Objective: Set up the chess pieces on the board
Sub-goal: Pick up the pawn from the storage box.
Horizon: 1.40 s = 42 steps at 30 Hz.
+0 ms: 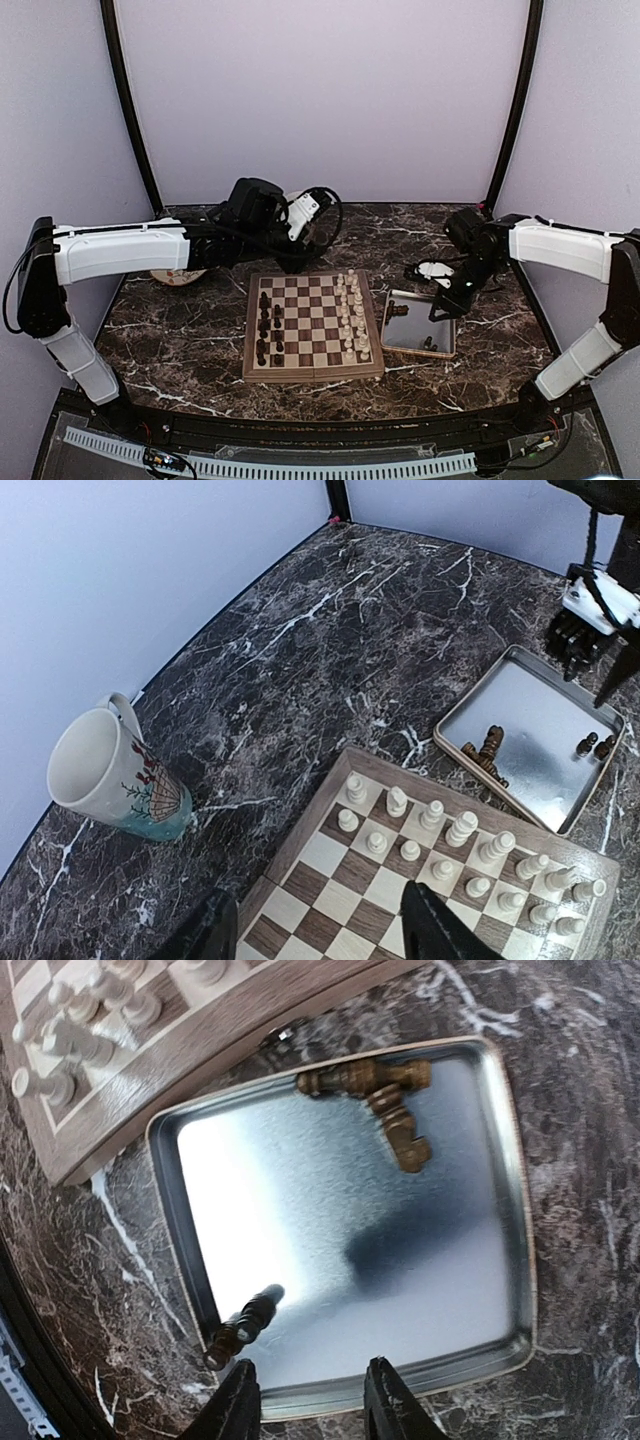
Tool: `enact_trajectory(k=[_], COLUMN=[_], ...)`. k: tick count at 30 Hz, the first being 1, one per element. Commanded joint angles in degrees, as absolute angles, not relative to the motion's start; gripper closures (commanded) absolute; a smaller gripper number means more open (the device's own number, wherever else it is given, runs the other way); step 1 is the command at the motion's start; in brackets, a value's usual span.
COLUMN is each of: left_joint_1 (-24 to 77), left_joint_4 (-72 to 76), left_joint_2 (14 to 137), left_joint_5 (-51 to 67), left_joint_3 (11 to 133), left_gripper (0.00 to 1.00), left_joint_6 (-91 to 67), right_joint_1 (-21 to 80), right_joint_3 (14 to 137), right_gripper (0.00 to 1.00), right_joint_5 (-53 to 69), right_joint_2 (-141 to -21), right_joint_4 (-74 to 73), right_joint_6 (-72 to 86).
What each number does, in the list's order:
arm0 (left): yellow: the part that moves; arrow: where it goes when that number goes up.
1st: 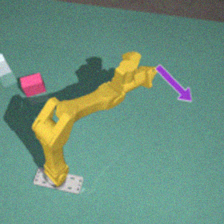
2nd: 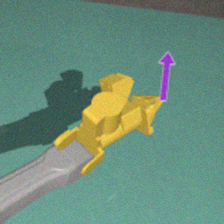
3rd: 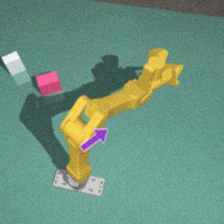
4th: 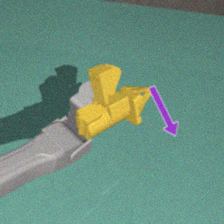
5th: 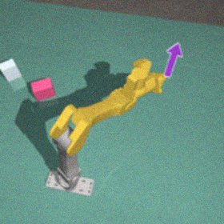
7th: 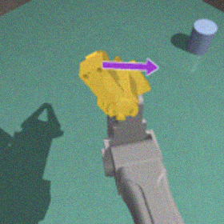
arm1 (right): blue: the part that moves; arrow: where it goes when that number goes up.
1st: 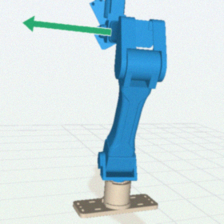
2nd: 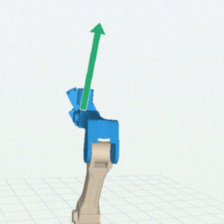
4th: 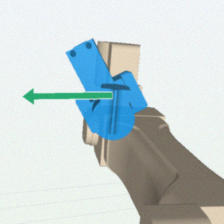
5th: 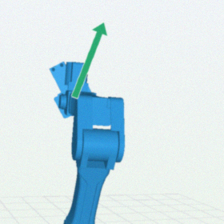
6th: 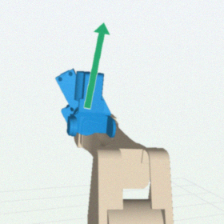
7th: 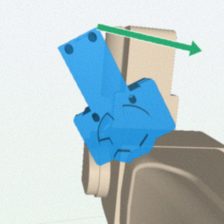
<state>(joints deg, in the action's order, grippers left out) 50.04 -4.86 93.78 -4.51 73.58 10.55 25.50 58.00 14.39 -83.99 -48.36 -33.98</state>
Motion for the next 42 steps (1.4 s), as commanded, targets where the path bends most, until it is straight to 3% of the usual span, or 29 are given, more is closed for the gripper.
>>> enact_trajectory(k=[1, 16, 25, 35, 42], left_joint_1=[50.0, 50.0, 50.0, 50.1, 50.1], left_joint_4=[1.4, 2.4, 1.4, 1.1, 0.8], left_joint_2=[91.2, 89.6, 90.5, 90.6, 90.6], left_joint_5=[-7.4, -8.8, -8.8, -8.7, -8.4], left_joint_3=[70.4, 69.1, 69.9, 70.0, 70.2], left_gripper=[0.41, 0.41, 0.41, 0.4, 0.4], left_joint_6=[10.9, 10.1, 10.0, 10.3, 10.4], right_joint_1=[29.1, 33.6, 33.7, 33.1, 29.4], right_joint_3=[55.9, 55.9, 56.6, 58.2, 61.9], right_gripper=[0.63, 0.66, 0.74, 0.94, 0.96], right_joint_5=[12.1, 9.2, 7.6, 8.6, 13.2], right_joint_2=[-84.9, -89.6, -93.0, -94.2, -92.9], right_joint_4=[-51.1, -49.5, -48.6, -48.9, -52.9], right_joint_6=[-35.4, -33.9, -32.3, -32.1, -33.5])
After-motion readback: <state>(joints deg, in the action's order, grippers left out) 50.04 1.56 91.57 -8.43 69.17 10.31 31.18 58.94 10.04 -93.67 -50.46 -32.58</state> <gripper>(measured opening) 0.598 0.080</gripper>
